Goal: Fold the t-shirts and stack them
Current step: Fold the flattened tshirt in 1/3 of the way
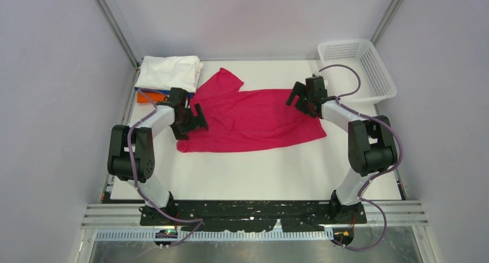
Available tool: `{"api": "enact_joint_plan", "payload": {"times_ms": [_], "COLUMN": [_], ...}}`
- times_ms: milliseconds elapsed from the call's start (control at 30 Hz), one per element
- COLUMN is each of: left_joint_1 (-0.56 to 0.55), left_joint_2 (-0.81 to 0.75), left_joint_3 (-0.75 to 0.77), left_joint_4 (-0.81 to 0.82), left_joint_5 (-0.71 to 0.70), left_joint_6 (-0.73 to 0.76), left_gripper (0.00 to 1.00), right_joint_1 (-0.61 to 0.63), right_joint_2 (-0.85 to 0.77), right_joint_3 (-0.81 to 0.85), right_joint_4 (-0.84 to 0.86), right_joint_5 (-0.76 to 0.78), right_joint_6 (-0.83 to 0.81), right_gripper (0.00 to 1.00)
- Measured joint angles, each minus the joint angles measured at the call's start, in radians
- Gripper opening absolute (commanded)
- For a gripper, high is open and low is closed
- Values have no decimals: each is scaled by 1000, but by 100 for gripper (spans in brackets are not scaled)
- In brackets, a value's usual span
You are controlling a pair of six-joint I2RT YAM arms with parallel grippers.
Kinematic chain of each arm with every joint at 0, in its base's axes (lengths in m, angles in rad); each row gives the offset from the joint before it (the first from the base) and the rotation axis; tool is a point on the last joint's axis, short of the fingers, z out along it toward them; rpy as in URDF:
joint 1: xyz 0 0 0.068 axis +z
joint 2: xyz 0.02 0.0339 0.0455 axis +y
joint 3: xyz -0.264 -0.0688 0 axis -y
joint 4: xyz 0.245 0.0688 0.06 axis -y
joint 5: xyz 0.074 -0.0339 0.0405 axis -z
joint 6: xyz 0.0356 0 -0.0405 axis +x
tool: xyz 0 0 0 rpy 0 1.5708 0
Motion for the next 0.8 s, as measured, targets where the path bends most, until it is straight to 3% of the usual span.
{"api": "enact_joint_plan", "payload": {"times_ms": [267,533,800], "left_joint_1": [-8,-61,-68], "left_joint_2": [-83,-144,-159], "left_joint_3": [2,0,-35], "left_joint_4": [-27,-25,-17], "left_joint_5": [-18,-13,5], "left_joint_6": [0,-12,-19], "left_gripper": [100,100,100], "right_joint_1": [-2,35,114], "right_joint_2": [-12,-245,-162], "right_joint_3": [21,-248,-271], "right_joint_4": [-19,-28,46], "right_joint_5": [-10,-29,-63], "right_joint_6": [-19,-40,-11], "right_gripper": [96,95,95]}}
